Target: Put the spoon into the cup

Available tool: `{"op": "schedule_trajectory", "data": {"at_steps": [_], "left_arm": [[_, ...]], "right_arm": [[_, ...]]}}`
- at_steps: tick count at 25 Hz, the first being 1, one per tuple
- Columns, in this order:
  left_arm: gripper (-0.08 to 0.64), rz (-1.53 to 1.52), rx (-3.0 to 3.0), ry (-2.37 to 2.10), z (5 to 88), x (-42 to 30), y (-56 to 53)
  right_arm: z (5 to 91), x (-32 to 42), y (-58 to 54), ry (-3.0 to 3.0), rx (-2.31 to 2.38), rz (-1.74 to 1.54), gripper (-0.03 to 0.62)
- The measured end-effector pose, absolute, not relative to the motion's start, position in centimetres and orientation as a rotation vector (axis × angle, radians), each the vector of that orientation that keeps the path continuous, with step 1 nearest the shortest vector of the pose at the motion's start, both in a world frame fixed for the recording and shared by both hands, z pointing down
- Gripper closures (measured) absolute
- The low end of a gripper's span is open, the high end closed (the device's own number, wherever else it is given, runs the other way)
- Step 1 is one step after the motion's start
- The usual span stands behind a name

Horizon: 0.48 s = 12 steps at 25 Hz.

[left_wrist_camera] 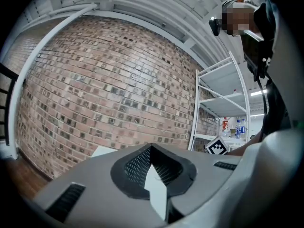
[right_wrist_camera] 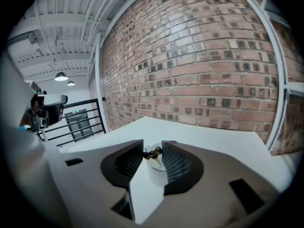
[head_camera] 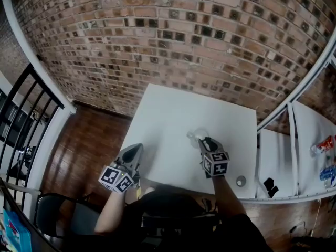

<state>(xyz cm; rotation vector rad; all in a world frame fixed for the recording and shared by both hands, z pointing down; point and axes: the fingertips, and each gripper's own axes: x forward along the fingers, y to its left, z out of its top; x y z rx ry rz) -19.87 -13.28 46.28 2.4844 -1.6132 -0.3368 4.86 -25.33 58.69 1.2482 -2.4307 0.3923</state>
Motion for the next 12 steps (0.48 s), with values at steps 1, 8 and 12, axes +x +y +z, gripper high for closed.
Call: {"op": "schedule_trajectory", "data": {"at_steps": [1,8,12], "left_arm": [[0.555,-0.337,2.486,-1.613,46.3,-19.8,-13.3],[0.556,-0.330,2.490,-1.608,46.3,-19.4,-13.4],[0.555,-0.329,2.489,-1.605,46.2,-19.3,-13.4]], "right_arm": [[59.0,4.9,-25.4,-2.426,1.245,0.399,0.466],[61.0,5.4,-25.8,-2.379,1.236,0.433,0.463],[60.7,5.1,-25.4,-2.401,1.204,0.414,0.431]]}}
